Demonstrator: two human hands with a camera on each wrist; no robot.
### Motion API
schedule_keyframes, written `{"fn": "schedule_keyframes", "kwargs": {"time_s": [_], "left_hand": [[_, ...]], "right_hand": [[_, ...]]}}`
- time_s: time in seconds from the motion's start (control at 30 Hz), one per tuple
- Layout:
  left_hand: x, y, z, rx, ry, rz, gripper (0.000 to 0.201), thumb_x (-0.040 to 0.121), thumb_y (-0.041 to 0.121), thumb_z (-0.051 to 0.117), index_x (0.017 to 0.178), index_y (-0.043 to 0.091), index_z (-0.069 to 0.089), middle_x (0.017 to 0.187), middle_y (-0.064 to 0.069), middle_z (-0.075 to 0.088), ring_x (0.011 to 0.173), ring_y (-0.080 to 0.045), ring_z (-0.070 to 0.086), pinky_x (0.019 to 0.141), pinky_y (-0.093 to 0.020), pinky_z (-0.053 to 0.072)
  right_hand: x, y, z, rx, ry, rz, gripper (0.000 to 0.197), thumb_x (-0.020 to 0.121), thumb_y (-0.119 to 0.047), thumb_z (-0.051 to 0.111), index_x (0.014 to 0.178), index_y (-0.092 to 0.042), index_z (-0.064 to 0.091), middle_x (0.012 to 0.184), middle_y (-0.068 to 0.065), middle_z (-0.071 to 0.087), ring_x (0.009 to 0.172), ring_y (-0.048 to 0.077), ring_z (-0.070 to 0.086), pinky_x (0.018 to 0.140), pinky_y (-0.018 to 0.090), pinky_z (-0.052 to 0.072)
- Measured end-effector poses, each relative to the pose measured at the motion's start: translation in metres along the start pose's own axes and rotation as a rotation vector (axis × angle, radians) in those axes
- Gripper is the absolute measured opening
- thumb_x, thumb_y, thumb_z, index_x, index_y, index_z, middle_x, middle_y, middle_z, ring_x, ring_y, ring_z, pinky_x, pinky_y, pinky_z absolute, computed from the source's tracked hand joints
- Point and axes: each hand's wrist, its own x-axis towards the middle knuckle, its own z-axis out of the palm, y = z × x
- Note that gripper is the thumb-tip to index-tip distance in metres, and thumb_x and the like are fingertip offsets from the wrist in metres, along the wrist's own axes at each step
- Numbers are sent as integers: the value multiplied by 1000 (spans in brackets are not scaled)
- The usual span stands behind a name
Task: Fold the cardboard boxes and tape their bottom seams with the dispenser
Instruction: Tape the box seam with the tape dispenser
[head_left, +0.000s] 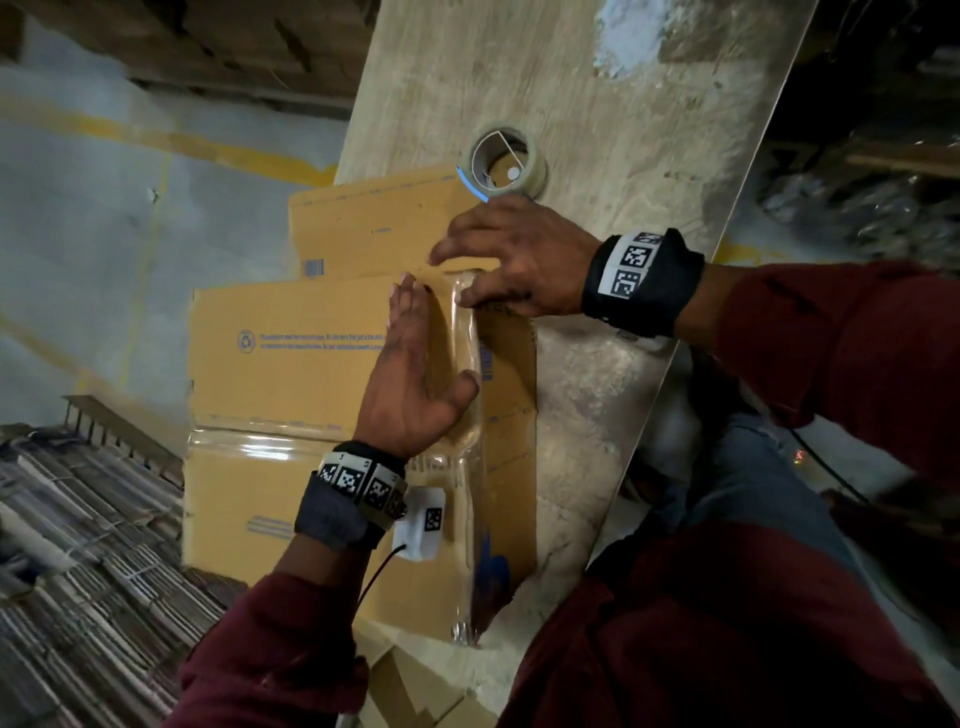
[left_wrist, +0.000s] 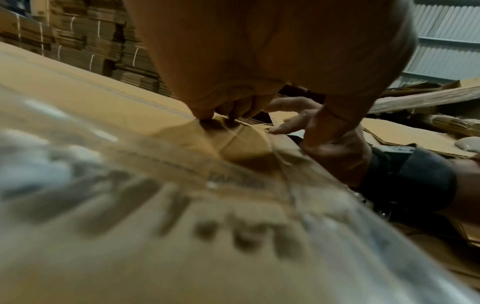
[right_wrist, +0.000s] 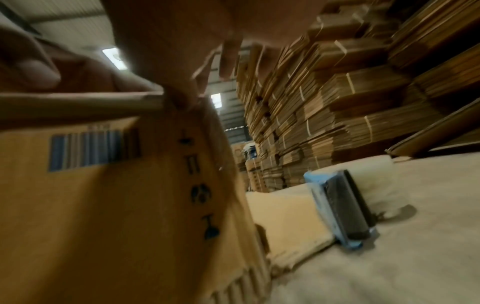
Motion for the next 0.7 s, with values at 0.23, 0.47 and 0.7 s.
{"fn": "schedule_keyframes", "kwargs": {"time_s": [0.23, 0.47, 0.7], "left_hand": [[-26, 5, 6, -76, 39, -7, 101, 79, 46, 57, 163, 4, 20, 172, -12, 14, 160, -25, 4, 129, -40, 15], [-58, 2, 0, -108, 161, -3, 73, 77, 29, 61, 149, 19, 54, 160, -2, 38, 153, -25, 33, 95, -57, 56], [-99, 4, 20, -108, 405, -93, 46, 80, 22, 71, 126, 18, 74, 114, 14, 68, 103, -18, 67, 86, -32, 56]], "right_hand": [[-7, -22, 2, -165, 73, 25, 27, 85, -17, 60, 107, -23, 74, 132, -4, 66, 129, 36, 56, 103, 56, 36], [-9, -55, -7, -156, 78, -189, 23, 102, -37, 57, 120, -35, 72, 142, -7, 62, 134, 39, 52, 104, 56, 35], [-8, -79, 2, -215, 11, -206, 19, 86, -19, 70, 103, -25, 77, 117, -11, 73, 120, 34, 58, 103, 51, 34]]}}
